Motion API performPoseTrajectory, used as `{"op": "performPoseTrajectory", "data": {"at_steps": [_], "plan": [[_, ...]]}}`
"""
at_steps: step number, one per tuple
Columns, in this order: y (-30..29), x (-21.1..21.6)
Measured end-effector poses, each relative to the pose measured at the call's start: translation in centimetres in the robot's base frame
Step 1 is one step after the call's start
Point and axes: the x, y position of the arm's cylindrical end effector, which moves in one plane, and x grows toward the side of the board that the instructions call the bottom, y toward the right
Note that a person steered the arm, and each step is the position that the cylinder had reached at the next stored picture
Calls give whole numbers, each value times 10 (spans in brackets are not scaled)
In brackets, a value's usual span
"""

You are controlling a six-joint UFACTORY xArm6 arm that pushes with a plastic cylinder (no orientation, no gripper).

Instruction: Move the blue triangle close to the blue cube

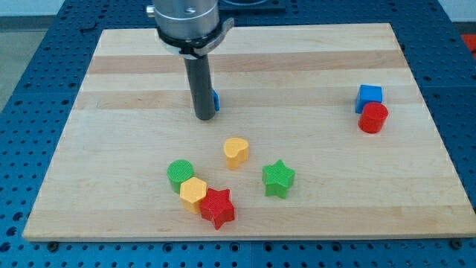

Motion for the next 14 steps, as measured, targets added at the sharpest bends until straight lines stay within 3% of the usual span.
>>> {"op": "performPoseTrajectory", "data": {"at_steps": [2, 6, 11, 14], "plan": [[-62, -2], [30, -67], [0, -1], [116, -29]]}}
